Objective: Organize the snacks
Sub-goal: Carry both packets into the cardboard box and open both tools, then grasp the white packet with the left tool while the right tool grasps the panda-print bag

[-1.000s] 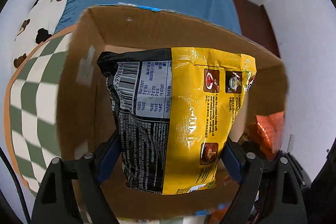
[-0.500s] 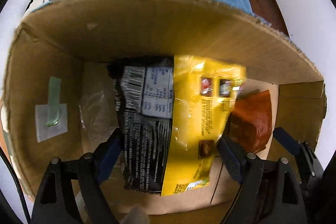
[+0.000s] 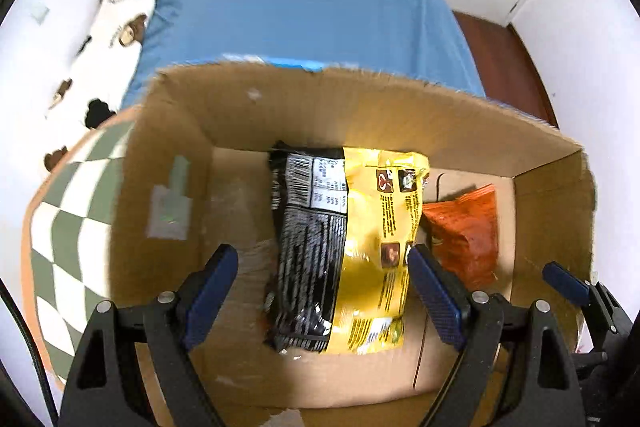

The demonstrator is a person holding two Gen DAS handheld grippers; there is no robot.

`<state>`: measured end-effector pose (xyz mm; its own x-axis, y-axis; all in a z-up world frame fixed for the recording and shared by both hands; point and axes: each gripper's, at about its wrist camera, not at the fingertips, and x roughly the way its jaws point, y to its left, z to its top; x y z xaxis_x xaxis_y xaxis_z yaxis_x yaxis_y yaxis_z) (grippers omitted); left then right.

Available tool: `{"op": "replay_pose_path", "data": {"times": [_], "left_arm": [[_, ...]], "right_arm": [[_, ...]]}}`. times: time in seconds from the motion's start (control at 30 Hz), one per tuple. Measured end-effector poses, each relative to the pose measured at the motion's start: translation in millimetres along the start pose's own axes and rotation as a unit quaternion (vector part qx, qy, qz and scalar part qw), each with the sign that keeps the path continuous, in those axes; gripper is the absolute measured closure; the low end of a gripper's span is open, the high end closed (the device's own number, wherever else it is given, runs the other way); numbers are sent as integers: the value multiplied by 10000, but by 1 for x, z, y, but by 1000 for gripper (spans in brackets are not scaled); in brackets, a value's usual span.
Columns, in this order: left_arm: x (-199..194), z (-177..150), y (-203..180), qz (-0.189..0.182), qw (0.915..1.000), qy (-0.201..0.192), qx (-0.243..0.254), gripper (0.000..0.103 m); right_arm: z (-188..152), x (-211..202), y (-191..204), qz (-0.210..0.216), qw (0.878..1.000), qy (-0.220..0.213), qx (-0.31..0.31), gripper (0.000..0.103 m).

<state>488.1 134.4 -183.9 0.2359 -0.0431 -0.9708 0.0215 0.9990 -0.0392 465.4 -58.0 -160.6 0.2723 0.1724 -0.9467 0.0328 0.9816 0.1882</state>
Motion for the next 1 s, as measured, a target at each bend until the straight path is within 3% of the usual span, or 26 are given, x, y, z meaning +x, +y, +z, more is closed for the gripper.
{"op": "replay_pose_path", "data": {"times": [0.2, 0.63, 0.87, 1.0], "left_arm": [[-52, -29, 7, 150, 9979, -618, 80, 16], [-120, -92, 21, 92, 9923, -1218, 212, 16], [-145, -128, 24, 46, 9914, -1304, 126, 16], [-140, -156, 40, 186, 9936, -1118, 23, 16]], "right_arm": [[-29, -43, 10, -168, 9993, -349, 1, 2], [-95, -134, 30, -318, 9929, -1145, -86, 2], [-130, -165, 41, -151, 9914, -1297, -25, 2], [-162, -156, 42, 49, 9952, -976, 102, 2]]}}
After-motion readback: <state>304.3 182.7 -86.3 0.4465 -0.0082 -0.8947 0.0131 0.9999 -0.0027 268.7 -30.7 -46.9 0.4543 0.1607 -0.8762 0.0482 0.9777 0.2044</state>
